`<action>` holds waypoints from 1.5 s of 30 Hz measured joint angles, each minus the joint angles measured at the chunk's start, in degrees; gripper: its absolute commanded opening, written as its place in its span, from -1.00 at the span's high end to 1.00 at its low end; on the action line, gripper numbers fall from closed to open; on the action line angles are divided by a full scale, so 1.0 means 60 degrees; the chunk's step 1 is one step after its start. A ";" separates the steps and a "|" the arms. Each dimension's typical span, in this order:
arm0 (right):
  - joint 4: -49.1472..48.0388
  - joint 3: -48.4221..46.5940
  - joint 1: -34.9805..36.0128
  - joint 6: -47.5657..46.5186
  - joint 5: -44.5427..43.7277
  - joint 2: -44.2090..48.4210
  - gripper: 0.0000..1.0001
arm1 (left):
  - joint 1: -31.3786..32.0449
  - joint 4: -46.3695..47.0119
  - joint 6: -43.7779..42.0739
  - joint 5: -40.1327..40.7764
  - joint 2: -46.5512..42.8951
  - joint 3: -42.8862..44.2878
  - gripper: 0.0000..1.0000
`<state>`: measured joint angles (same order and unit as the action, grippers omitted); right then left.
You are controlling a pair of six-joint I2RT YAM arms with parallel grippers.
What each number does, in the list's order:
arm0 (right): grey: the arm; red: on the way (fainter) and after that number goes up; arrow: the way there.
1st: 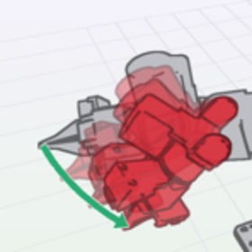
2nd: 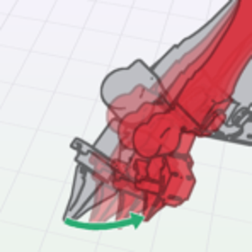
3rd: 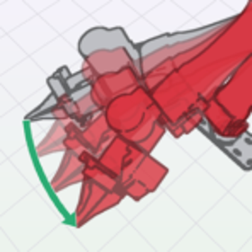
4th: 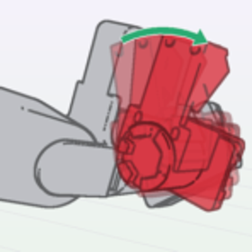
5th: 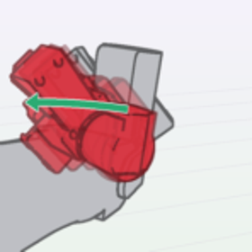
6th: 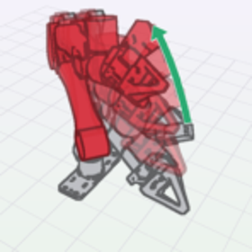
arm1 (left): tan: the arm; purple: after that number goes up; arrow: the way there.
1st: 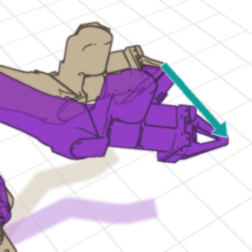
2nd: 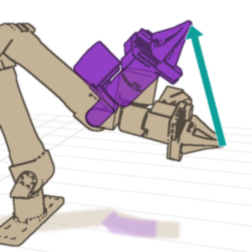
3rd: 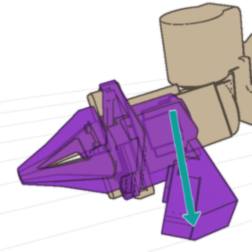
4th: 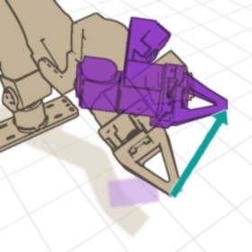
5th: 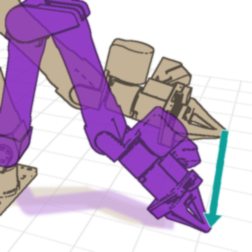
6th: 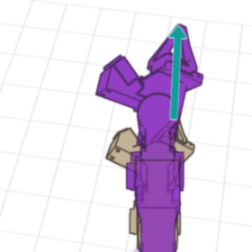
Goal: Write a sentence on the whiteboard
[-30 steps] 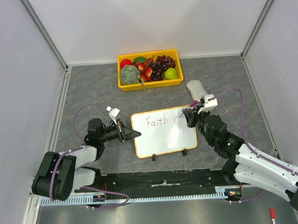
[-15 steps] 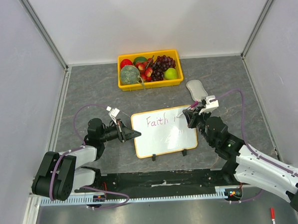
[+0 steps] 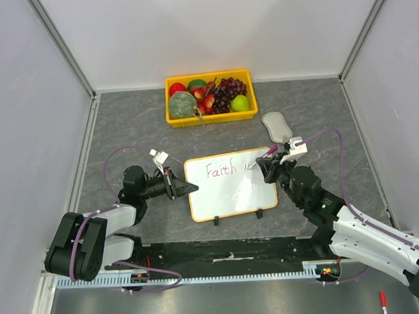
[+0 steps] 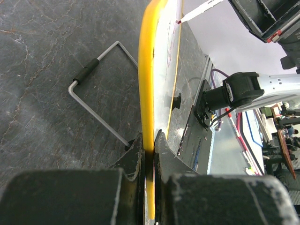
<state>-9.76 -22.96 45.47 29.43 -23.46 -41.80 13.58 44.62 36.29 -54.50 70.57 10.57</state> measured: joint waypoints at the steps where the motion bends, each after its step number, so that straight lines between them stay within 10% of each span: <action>1: 0.0029 0.0040 0.0000 0.0026 0.0051 0.0047 1.00 | 0.0000 0.0000 0.0004 0.0000 0.0000 0.0000 0.96; 45: 0.0069 -0.0397 -0.0066 -0.0073 -0.0368 -0.0404 1.00 | 0.0000 0.0011 0.0036 0.0058 0.0000 0.0000 0.96</action>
<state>-9.34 -25.34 45.08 28.99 -25.67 -44.23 13.58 44.69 36.51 -54.15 70.57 10.57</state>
